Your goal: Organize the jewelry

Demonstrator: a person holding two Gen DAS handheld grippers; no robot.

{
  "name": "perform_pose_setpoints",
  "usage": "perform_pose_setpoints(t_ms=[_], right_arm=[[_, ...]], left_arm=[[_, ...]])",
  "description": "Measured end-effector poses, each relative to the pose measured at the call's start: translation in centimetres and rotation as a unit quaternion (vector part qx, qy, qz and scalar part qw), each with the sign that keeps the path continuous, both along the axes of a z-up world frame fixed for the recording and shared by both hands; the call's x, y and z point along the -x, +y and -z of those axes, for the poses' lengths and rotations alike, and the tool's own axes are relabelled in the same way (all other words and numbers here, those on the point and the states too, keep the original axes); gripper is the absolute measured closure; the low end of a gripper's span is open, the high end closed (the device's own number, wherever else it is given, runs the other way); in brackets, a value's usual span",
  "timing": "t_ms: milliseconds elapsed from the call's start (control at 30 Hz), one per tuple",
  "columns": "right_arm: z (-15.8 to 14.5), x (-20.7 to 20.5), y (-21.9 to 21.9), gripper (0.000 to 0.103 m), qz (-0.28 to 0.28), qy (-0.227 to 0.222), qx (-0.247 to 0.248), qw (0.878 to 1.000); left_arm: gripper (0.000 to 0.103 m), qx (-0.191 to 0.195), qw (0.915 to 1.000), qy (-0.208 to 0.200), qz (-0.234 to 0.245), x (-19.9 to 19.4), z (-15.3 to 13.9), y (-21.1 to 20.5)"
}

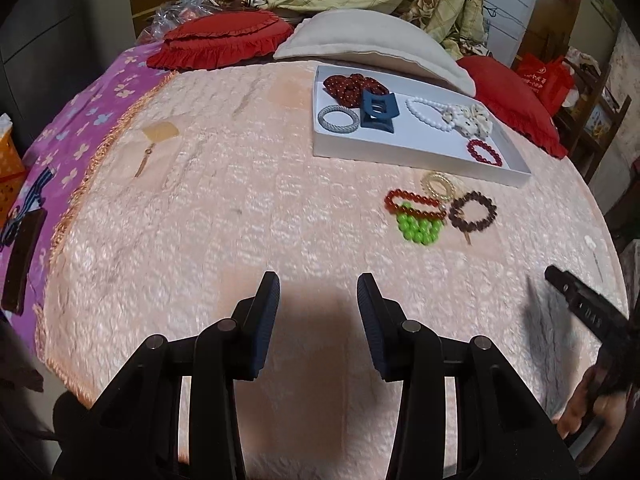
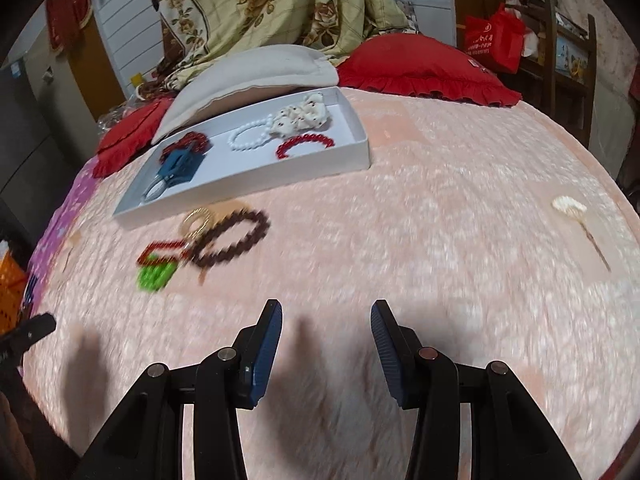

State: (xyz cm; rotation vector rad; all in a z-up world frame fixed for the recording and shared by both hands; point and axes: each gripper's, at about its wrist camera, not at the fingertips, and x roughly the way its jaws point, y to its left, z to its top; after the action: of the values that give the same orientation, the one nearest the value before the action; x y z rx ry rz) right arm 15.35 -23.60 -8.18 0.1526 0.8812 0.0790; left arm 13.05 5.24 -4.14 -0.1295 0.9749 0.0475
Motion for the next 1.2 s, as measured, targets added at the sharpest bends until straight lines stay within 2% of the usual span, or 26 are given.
perform_pose_setpoints(t_ms=[433,600,667,800,1000,1167,1200], right_arm=[[-1.2,4.6,2.3,0.059,-0.016,-0.015,0.015,1.0],[-1.6,4.7,2.8,0.059,-0.026,-0.019,0.016,0.999],[-2.4,3.4,2.3,0.059,-0.021,-0.03,0.015,0.999],[-3.6,-2.5,0.8,0.059,0.002,-0.039,0.059,0.997],[-4.4,-14.4,-1.6,0.059,0.04,-0.007,0.069,0.997],[-2.9,-20.6,-2.1,0.059,0.06,0.046,0.058,0.995],[-2.2,-21.5,-2.1,0.064,0.067,0.058,0.068,0.994]], left_arm=[[0.063,-0.003,0.9996,-0.013,0.023,4.3,-1.2,-1.6],[0.063,0.022,0.9994,-0.002,0.026,5.0,-1.1,-1.1],[0.063,0.03,0.9992,-0.002,0.026,5.2,-1.0,-0.7],[0.063,0.036,0.9991,-0.003,0.021,5.1,-0.5,0.1],[0.063,0.043,0.9989,0.008,0.016,4.1,0.9,1.0],[0.063,0.05,0.9984,0.021,0.014,3.1,2.2,1.4],[0.063,0.05,0.9982,0.027,0.016,2.8,2.6,1.5]])
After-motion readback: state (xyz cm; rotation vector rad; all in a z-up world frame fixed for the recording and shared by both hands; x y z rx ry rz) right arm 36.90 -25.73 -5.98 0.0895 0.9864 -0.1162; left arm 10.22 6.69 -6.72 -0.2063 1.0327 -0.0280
